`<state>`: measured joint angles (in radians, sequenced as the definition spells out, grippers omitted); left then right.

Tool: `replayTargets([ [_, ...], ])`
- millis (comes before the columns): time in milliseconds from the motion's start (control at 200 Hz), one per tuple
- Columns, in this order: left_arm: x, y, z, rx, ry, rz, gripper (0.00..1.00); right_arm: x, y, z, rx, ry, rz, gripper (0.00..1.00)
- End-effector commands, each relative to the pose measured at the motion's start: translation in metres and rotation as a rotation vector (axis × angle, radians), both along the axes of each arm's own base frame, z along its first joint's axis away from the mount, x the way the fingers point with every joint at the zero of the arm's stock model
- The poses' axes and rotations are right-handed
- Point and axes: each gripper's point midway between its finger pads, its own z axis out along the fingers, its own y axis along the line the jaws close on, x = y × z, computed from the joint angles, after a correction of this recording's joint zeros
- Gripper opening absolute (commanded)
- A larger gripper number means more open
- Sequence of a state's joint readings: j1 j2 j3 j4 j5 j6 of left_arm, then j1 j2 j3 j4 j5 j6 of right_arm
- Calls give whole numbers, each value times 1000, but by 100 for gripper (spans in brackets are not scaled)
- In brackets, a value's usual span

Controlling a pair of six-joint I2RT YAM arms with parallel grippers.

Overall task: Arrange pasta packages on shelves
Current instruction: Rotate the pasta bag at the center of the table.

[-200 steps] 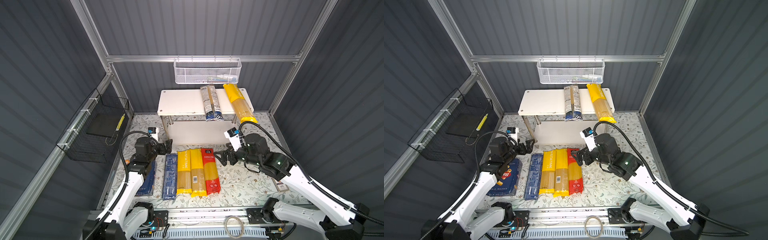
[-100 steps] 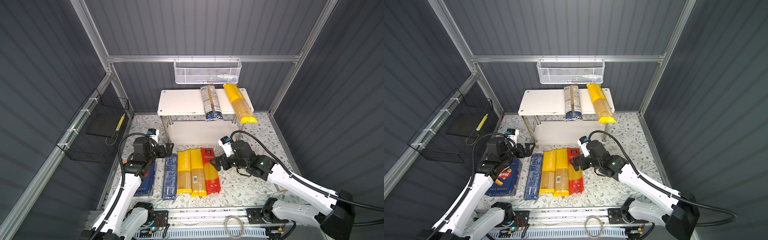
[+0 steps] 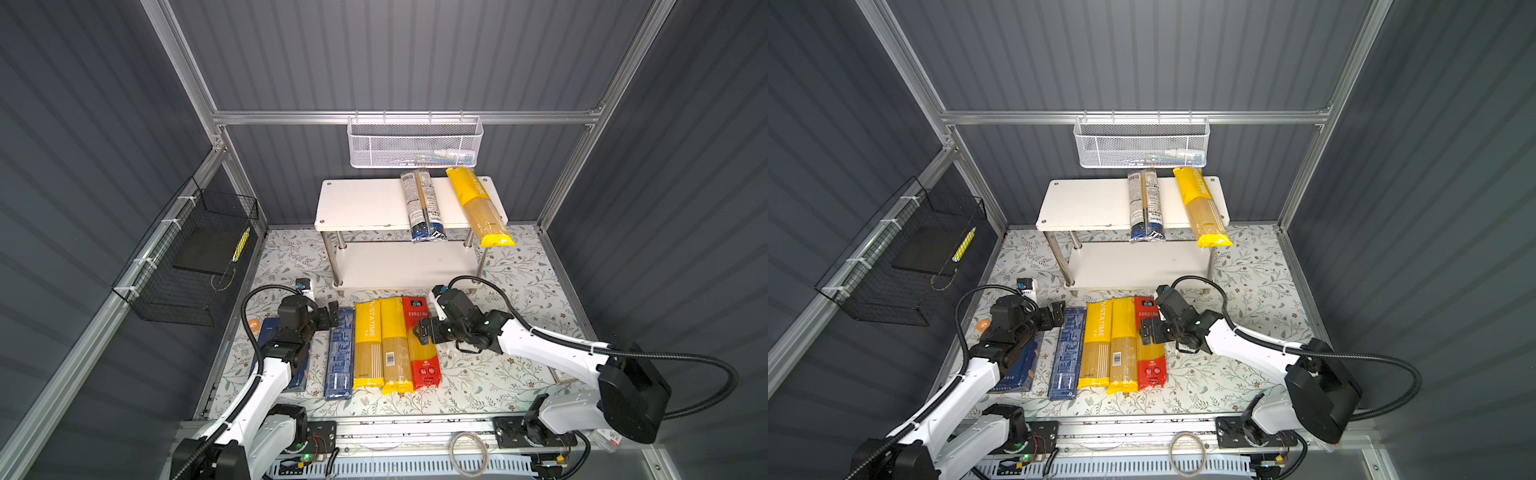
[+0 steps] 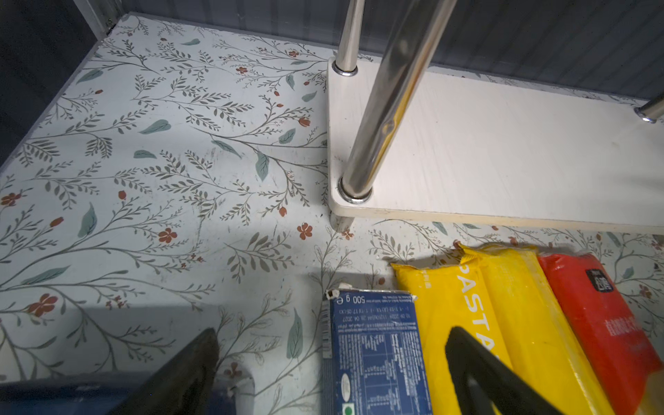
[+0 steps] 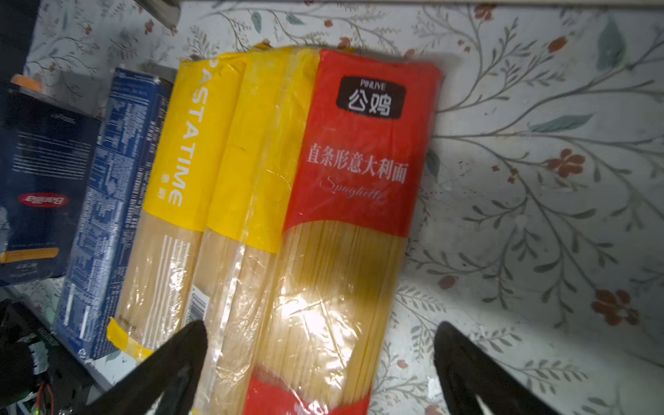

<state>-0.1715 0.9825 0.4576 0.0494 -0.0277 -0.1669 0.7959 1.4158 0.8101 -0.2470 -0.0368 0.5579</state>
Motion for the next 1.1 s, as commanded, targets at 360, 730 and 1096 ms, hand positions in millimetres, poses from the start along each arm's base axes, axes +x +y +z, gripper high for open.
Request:
replayTargets([
  [360, 8, -16, 4, 0, -87, -95, 99, 2, -6, -32, -138, 56, -48, 99],
  [730, 7, -21, 3, -22, -77, -117, 99, 11, 13, -41, -159, 52, 21, 99],
  [1096, 11, -23, 0, -21, -56, -129, 99, 16, 7, -59, -256, 81, 18, 99],
])
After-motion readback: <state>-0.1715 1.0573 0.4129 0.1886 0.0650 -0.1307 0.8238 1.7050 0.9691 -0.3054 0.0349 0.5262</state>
